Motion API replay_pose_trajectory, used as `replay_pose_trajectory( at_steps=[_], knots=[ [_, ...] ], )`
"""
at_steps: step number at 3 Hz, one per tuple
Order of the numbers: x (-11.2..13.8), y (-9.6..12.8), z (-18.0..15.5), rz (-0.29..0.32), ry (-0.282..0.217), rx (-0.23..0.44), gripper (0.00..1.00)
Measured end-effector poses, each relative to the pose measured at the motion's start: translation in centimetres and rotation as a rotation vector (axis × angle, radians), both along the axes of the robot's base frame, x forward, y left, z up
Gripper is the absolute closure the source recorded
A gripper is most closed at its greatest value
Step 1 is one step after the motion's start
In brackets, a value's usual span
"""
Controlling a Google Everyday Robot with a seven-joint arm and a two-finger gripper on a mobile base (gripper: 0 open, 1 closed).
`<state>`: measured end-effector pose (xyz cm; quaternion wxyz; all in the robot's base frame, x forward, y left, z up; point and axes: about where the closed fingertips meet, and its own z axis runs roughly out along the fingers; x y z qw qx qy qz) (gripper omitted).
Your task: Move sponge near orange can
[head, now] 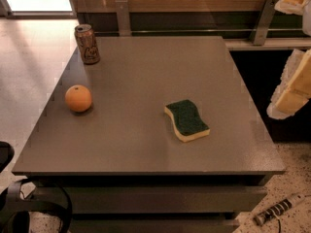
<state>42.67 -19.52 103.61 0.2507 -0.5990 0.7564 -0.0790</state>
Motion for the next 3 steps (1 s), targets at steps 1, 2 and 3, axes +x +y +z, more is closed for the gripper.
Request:
replay_pose_trajectory(
  at_steps=[1,2,3],
  knots=[
    [0.0,-0.6,-1.3,0.000,-0.045,0.168,0.00],
    [0.1,-0.4,-3.0,-0.006,-0.062,0.293,0.00],
    [0.4,-0.1,-6.8,-0.039,-0.066,0.447,0.00]
  ],
)
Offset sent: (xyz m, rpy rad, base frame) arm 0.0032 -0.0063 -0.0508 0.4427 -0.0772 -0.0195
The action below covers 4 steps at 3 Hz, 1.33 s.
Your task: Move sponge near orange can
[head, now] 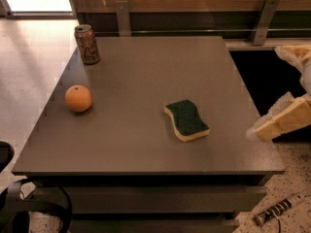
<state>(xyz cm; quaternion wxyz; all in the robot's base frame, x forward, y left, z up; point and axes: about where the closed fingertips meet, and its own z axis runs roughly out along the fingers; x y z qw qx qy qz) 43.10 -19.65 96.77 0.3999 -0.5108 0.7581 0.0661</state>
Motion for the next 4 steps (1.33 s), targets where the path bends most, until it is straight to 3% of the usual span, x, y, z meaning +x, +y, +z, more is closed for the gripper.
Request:
replay_pose_trajectory(
  at_steps=[1,2,3,4],
  knots=[
    [0.3,0.0,-2.6,-0.029,0.010,0.084,0.00],
    [1.2,0.8,-3.6,-0.039,-0.042,0.194,0.00],
    [1.2,0.8,-3.6,-0.039,-0.042,0.194,0.00],
    [1.7,2.3,-5.6,-0.048,-0.029,0.215,0.00]
  ],
)
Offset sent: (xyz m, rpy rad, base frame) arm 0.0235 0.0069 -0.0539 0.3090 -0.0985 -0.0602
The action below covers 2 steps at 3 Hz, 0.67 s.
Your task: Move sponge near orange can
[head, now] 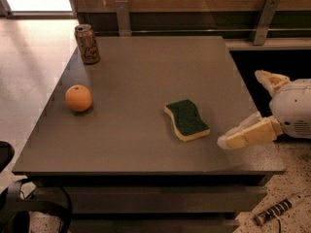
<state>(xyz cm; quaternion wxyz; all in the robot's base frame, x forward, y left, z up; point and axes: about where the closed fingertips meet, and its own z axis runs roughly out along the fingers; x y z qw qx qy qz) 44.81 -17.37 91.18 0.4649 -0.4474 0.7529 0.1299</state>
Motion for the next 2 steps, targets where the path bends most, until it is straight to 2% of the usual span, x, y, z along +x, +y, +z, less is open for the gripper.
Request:
replay_pose_trajectory(
  at_steps=[1,2],
  knots=[
    [0.4,2.9,-3.5,-0.030,0.004,0.058,0.00],
    [0.8,5.5,-5.5,-0.043,-0.006,0.131,0.00]
  ],
)
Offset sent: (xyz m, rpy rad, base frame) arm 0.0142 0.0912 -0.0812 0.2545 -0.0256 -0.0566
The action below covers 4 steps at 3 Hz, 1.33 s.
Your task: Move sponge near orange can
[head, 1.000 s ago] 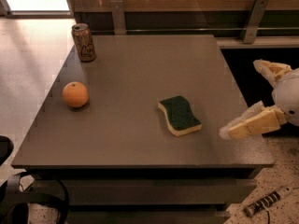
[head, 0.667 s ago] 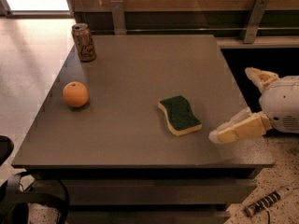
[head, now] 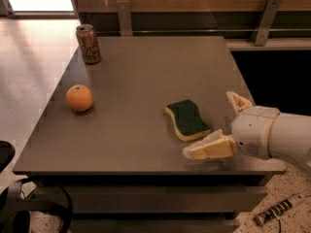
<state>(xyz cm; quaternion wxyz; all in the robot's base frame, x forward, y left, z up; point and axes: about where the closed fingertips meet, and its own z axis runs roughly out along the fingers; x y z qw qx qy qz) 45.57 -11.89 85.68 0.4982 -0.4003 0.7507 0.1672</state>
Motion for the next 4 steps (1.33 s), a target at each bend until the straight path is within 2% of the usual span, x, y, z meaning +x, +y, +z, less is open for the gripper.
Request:
replay_pose_trajectory(
  at_steps=[1,2,3,4],
  knots=[
    [1.2,3.6,-1.3,0.014,-0.013,0.098,0.00],
    [2.4,5.1,-2.7,0.018,-0.010,0.144,0.00],
    [3.1,4.7,-4.3,-0.004,-0.012,0.179,0.11],
    [3.2,4.6,-4.7,-0.006,-0.014,0.183,0.34]
  ],
)
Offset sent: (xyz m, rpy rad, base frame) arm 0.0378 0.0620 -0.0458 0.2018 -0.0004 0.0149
